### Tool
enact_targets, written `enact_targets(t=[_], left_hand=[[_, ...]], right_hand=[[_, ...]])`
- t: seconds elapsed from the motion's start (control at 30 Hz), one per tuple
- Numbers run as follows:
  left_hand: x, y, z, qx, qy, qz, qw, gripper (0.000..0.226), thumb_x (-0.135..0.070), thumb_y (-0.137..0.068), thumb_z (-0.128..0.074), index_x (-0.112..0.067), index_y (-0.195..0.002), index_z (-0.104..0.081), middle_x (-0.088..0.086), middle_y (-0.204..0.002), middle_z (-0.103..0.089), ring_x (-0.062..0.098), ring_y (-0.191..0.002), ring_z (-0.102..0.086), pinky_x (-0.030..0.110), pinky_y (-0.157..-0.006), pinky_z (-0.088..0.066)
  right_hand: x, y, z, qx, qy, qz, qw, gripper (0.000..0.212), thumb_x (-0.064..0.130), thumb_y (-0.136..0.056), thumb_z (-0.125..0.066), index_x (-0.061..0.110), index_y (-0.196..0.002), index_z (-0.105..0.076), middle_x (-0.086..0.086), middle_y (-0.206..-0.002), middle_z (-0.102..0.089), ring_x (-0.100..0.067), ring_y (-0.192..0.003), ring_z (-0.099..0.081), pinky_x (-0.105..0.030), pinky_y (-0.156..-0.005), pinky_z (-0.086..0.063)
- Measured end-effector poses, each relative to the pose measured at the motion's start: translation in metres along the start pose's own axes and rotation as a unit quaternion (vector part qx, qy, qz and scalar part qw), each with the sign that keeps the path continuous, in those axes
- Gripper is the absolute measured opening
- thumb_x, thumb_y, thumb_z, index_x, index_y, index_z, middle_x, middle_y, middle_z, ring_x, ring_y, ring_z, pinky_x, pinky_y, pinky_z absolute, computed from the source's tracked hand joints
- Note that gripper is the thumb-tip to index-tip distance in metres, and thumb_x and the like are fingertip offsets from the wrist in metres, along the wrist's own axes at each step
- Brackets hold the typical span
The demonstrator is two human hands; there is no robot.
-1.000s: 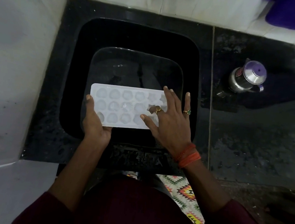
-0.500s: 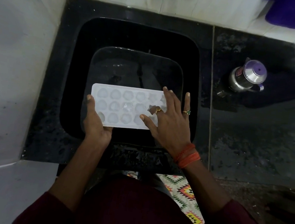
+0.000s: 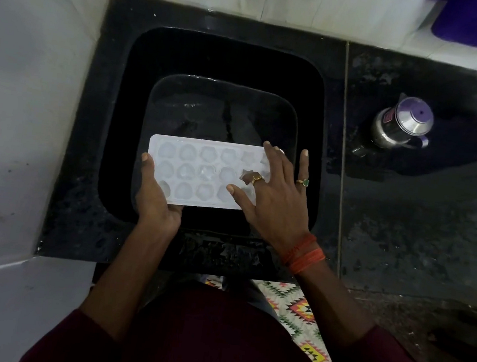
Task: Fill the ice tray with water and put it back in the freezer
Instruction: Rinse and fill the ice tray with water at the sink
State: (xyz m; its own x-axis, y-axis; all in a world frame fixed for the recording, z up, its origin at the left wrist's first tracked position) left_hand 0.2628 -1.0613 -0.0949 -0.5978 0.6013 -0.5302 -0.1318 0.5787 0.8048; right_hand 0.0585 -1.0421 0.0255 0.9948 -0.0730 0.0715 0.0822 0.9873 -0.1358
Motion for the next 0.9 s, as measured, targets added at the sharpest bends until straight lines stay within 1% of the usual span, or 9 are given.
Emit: enact_targets(t=[0.13,0.2,0.33,0.5,0.57,0.67,0.8,0.9], left_hand=[[-0.0013,-0.0005,0.0008,-0.002,0.002,-0.005,1.000,0.048,-0.063,-0.092,-0.066,-0.022,-0.115,-0.073,0.000,-0.101,-0.081,0.025,-0.093,-0.079,0.050,-0.079,-0.065],[-0.0017,-0.0008,0.0010,-0.003,0.001,-0.006,1.000,0.048,-0.063,-0.091,-0.066,-0.022,-0.115,-0.073,0.000,-0.100,-0.081,0.025,-0.092,-0.079,0.050,-0.078,-0.065],[-0.0027,-0.0008,0.0023,-0.005,-0.002,-0.009,1.000,0.049,-0.063,-0.090,-0.067,-0.022,-0.117,-0.073,-0.001,-0.100,-0.081,0.025,-0.093,-0.079,0.051,-0.080,-0.065],[-0.0016,-0.0005,0.0033,0.000,0.002,-0.008,1.000,0.050,-0.063,-0.091,-0.066,-0.021,-0.118,-0.073,0.000,-0.101,-0.081,0.026,-0.093,-0.079,0.048,-0.074,-0.065],[-0.0012,-0.0004,0.0029,0.004,0.000,-0.010,1.000,0.049,-0.063,-0.092,-0.065,-0.021,-0.118,-0.073,0.000,-0.102,-0.081,0.025,-0.094,-0.079,0.048,-0.076,-0.065],[-0.0004,-0.0008,0.0021,0.005,0.001,-0.009,1.000,0.049,-0.063,-0.092,-0.065,-0.022,-0.116,-0.073,0.000,-0.099,-0.082,0.025,-0.092,-0.079,0.048,-0.074,-0.065],[0.0002,-0.0030,0.0036,0.001,0.010,-0.011,1.000,0.047,-0.062,-0.091,-0.068,-0.021,-0.112,-0.074,0.000,-0.095,-0.082,0.024,-0.087,-0.079,0.048,-0.069,-0.065],[0.0019,-0.0041,0.0031,0.004,0.012,-0.008,1.000,0.046,-0.063,-0.090,-0.068,-0.021,-0.108,-0.074,0.000,-0.094,-0.082,0.024,-0.084,-0.080,0.050,-0.071,-0.065]], right_hand=[[0.0027,-0.0009,0.0061,-0.031,-0.009,0.007,0.999,0.054,0.067,-0.096,-0.039,0.027,-0.102,-0.075,-0.009,-0.150,-0.045,-0.024,-0.141,-0.040,-0.057,-0.122,-0.009],[0.0033,-0.0008,0.0050,-0.027,-0.008,0.008,1.000,0.054,0.066,-0.096,-0.039,0.027,-0.103,-0.075,-0.009,-0.149,-0.046,-0.024,-0.140,-0.040,-0.057,-0.122,-0.008],[0.0032,0.0013,-0.0035,0.009,0.003,0.006,1.000,0.055,0.068,-0.095,-0.038,0.029,-0.109,-0.074,-0.010,-0.151,-0.044,-0.025,-0.142,-0.038,-0.059,-0.121,-0.009],[0.0034,0.0010,0.0033,-0.022,-0.005,0.013,1.000,0.053,0.066,-0.095,-0.040,0.027,-0.105,-0.075,-0.009,-0.147,-0.047,-0.025,-0.139,-0.042,-0.059,-0.121,-0.010],[0.0025,0.0012,0.0021,-0.015,-0.001,0.010,1.000,0.054,0.066,-0.095,-0.039,0.027,-0.106,-0.075,-0.009,-0.147,-0.047,-0.025,-0.139,-0.042,-0.058,-0.121,-0.009],[0.0019,0.0027,-0.0030,0.007,0.005,0.007,1.000,0.053,0.067,-0.095,-0.039,0.029,-0.109,-0.074,-0.009,-0.149,-0.045,-0.024,-0.140,-0.040,-0.058,-0.122,-0.008],[0.0003,0.0023,0.0015,-0.011,-0.007,0.004,1.000,0.052,0.066,-0.096,-0.040,0.029,-0.105,-0.075,-0.008,-0.148,-0.046,-0.024,-0.140,-0.041,-0.057,-0.122,-0.006],[-0.0014,0.0016,0.0042,-0.017,-0.006,-0.001,1.000,0.053,0.067,-0.096,-0.039,0.029,-0.103,-0.075,-0.008,-0.148,-0.047,-0.023,-0.140,-0.041,-0.056,-0.122,-0.007]])
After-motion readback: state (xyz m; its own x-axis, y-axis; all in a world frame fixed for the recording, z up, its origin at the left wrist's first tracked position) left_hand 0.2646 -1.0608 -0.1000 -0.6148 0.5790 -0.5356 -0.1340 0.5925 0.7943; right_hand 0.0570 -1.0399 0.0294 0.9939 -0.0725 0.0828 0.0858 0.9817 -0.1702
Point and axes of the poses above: each hand's wrist, its own y-axis away from the middle knuckle, its own z-axis out of the back of the hand, x = y × z, the point moved 10 cm from there along -y, towards the middle knuckle
